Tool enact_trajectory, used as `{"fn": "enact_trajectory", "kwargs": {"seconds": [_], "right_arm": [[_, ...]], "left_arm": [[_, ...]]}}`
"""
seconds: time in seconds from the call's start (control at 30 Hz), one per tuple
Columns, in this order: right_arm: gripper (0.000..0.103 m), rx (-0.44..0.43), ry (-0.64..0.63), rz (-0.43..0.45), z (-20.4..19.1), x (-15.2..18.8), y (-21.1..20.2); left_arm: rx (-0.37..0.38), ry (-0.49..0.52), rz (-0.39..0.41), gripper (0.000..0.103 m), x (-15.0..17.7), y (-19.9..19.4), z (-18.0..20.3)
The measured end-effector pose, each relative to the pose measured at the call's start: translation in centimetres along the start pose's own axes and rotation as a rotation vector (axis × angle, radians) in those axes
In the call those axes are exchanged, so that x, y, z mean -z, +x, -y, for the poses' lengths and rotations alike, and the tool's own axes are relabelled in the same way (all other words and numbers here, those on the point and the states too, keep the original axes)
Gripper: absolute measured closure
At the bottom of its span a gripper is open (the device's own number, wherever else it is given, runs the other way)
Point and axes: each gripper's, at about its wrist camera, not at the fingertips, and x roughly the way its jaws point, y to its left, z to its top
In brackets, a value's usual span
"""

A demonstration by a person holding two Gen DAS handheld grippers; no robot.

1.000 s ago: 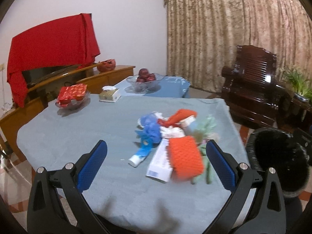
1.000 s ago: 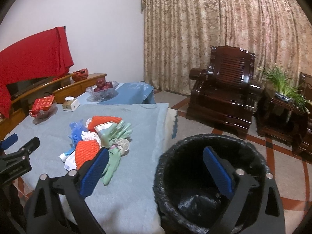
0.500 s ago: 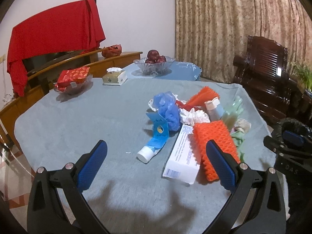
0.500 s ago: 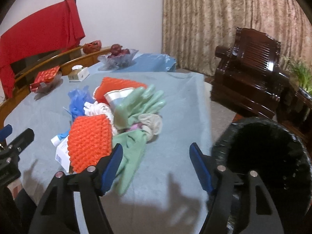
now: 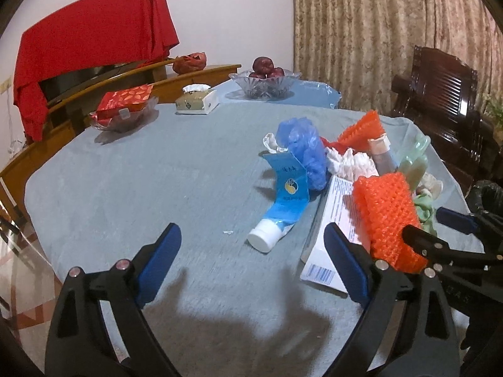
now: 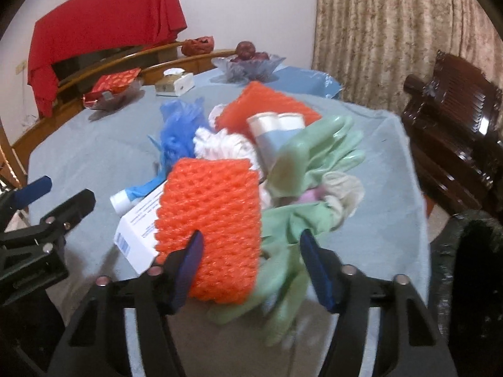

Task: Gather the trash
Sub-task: 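Reach the right tool to the orange foam net while the left tool approaches the white box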

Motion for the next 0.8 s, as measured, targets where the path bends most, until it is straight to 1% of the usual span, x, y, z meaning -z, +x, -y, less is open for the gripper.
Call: {"fn": "enact_trajectory", "kwargs": {"seconds": [0.07, 0.1, 0.17, 0.27, 0.33, 0.43, 0.63, 0.73, 0.8], "right_arm": [[0.076, -0.069, 0.012, -0.014, 0.0, 0.0, 0.3], [0.076, -0.089, 0.018, -0.018, 0.1, 0.1, 0.2], [0.087, -0.098, 0.013, -0.009, 0.1, 0.2, -0.1], [0.096, -0.118, 0.03, 0.0, 0.9, 0.0, -0.8], [0.098, -0.114, 0.041, 0.012, 1.5, 0.0, -1.4], [0.101, -0.086, 0.047, 0.029, 2.5, -0.2, -2.6], [0.101, -0.025, 0.078, 0.051, 4.7, -0.3, -4.6], [0.101, 0.006, 0.053, 0.038, 5.1, 0.1, -4.6], [0.101, 0.001, 0.042, 0.014, 5.2, 0.6, -4.1]], "left_arm": [[0.003, -0.003, -0.005, 0.014, 0.1, 0.1, 0.1], [0.006, -0.006, -0.009, 0.014, 0.1, 0.2, 0.0], [0.01, -0.006, -0.015, 0.013, 0.2, 0.4, 0.2], [0.022, 0.003, -0.019, 0.013, 0.2, 0.4, 0.8], [0.036, 0.013, -0.016, 0.013, 0.1, 0.2, 1.4], [0.058, 0.031, -0.014, 0.012, 0.0, 0.3, 2.4], [0.099, 0.069, -0.036, 0.011, 0.1, 1.5, 5.0], [0.106, 0.092, -0.048, 0.011, 0.1, 2.3, 6.0], [0.122, 0.101, -0.076, 0.011, 0.1, 3.1, 6.6]]}}
